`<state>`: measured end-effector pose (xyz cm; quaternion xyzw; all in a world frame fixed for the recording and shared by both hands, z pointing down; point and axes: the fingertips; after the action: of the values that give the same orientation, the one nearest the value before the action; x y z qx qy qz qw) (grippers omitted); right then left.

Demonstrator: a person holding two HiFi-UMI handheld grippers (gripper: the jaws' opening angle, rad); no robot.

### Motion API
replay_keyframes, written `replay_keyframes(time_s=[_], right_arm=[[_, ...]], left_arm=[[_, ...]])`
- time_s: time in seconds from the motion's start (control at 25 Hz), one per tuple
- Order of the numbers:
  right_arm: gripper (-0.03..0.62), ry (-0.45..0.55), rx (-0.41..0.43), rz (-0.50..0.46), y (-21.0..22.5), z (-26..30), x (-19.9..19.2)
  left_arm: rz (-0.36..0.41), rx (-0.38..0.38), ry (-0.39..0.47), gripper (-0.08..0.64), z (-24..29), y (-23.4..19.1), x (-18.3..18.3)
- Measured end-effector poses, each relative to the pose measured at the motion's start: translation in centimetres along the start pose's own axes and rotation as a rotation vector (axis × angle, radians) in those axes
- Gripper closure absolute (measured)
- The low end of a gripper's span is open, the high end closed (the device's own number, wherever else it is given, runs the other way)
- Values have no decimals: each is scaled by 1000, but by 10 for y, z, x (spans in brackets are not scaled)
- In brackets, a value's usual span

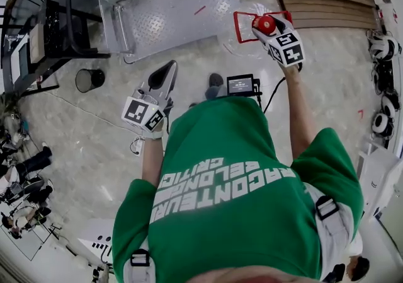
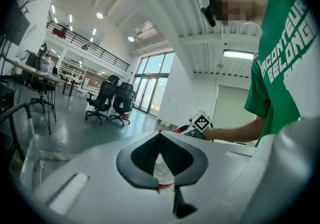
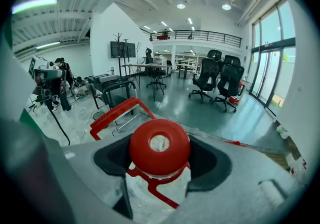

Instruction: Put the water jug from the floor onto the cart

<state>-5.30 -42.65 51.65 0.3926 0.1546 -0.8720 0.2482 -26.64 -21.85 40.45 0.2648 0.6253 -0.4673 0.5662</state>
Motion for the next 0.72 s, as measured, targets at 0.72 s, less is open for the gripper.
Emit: replay_keyframes(time_s=[0.72], right_arm=[[293, -14, 97, -38, 22, 70, 23]], left_arm=[[-54, 154, -32, 546, 18, -44, -16]])
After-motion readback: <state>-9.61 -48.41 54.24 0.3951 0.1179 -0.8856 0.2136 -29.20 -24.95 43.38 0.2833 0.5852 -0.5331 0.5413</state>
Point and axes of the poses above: the fingertips, and each gripper's own axes: z forward along the fingers, y to its right, x out of its top, and after that the axes turned 2 degrees about y, right-handed
